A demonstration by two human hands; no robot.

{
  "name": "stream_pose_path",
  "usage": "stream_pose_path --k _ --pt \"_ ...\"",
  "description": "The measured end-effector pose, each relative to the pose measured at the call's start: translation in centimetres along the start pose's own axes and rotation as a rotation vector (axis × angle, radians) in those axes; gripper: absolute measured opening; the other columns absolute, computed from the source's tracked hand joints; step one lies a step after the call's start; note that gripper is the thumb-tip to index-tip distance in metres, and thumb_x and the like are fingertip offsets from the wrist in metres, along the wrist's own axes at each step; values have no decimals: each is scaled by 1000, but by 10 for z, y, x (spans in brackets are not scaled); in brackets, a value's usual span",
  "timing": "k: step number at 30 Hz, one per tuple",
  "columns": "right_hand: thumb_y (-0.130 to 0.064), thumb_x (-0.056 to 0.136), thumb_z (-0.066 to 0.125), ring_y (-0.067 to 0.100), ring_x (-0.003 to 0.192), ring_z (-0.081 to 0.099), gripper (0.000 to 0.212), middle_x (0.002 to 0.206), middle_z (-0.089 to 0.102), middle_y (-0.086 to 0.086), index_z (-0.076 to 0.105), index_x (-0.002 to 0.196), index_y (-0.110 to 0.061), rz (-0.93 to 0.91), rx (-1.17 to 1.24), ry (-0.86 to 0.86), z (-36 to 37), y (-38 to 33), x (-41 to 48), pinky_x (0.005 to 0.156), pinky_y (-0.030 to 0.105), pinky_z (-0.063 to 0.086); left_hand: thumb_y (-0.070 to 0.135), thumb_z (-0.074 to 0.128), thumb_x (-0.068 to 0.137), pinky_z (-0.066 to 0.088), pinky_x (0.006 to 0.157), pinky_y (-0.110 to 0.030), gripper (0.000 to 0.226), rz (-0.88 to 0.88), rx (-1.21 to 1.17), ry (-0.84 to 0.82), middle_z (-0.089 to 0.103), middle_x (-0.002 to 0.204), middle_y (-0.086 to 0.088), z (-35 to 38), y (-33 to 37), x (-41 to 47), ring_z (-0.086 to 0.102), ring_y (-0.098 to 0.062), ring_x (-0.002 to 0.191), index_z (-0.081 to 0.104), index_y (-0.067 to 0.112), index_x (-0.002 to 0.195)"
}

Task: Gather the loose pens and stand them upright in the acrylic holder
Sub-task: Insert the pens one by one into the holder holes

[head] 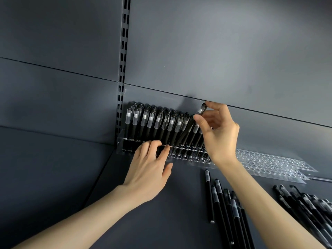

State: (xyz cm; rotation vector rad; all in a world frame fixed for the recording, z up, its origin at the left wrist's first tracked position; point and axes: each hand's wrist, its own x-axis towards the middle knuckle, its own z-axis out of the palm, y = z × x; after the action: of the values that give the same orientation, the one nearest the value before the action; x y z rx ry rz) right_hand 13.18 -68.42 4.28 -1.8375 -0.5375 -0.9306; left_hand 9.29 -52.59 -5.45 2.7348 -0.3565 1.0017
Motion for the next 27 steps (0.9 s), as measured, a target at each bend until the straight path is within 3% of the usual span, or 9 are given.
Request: stream_pose_path --k 15,20,27 --pt "-9 85 69 1 68 58 25 76 58 -18 61 108 -11 -61 -98 -53 8 10 -5 66 5 41 43 35 86 51 84 -39 54 -29 28 -40 55 110 -7 -1 2 0 45 -22 102 64 10 117" --pt "-9 88 65 15 77 64 26 79 63 -7 62 113 -12 7 -168 -165 11 12 -10 75 21 49 43 35 86 51 84 -40 55 -39 28 -57 55 110 -8 -1 3 1 48 -24 101 64 9 118" --pt "-8 89 63 16 76 66 26 74 64 -9 61 114 -12 47 -227 -244 9 11 -11 78 29 52 43 34 86 51 83 -40 55 -40 34 -84 55 110 -8 -5 4 0 54 -26 99 64 9 118"
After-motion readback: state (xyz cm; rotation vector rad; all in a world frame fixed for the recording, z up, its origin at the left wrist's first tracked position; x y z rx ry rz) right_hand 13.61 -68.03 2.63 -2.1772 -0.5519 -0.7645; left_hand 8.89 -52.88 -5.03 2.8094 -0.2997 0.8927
